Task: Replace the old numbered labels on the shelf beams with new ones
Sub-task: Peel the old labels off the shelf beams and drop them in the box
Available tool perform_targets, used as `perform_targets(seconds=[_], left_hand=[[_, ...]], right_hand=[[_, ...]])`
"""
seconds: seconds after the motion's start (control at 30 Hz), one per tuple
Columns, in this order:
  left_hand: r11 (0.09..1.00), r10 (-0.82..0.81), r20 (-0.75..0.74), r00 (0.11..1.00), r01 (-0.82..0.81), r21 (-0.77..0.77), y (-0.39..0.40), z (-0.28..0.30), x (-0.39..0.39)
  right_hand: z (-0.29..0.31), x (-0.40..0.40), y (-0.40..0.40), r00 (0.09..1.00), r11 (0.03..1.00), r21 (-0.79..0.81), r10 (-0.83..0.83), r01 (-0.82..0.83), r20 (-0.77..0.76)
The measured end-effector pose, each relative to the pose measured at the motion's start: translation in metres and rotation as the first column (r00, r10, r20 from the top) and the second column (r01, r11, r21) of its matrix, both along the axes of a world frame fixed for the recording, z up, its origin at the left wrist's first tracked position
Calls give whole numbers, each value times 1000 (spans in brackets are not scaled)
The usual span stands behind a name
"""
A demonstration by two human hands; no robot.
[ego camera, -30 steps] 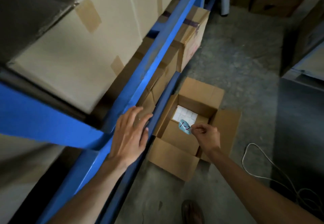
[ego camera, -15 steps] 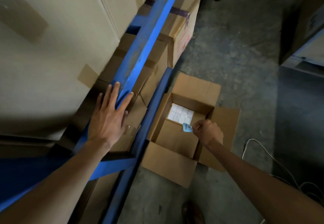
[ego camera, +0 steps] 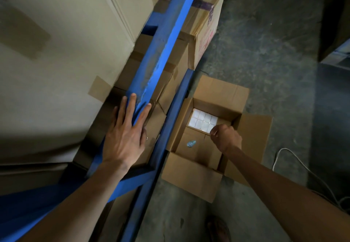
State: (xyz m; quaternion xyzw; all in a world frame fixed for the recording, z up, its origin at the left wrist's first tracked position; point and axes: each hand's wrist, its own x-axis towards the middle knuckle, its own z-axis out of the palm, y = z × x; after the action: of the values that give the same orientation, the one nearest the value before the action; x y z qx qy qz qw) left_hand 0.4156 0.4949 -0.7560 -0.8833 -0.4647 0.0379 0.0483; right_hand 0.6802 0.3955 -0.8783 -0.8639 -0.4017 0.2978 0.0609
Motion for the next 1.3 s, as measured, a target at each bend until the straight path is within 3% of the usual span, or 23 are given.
perform_targets(seconds=[0.23,0.4,0.6,1.0,1.17,1.3], left_hand=[[1000,-18,18,1000,18,-5,2,1,-1],[982,51,-22,998,-54,-183,-10,21,6],[980,95,100,990,-75,-186,-76,77,4],[964,124,393,911,-204,170,-226,291,-79],[887,136,485,864,-325,329,-315,362,-152],[795,125,577,807,-429,429,-376,395,-213]], right_hand=[[41,-10,-7,937,970,243,62,24,-343],[97,-22,-13,906,919,394,164,3,-390],[191,-46,-23,857,848,530,267,7,-440],[405,-154,-118,797,594,804,471,30,-377],[479,-235,-184,743,432,901,589,43,-318],[513,-298,-224,668,377,922,665,86,-334]])
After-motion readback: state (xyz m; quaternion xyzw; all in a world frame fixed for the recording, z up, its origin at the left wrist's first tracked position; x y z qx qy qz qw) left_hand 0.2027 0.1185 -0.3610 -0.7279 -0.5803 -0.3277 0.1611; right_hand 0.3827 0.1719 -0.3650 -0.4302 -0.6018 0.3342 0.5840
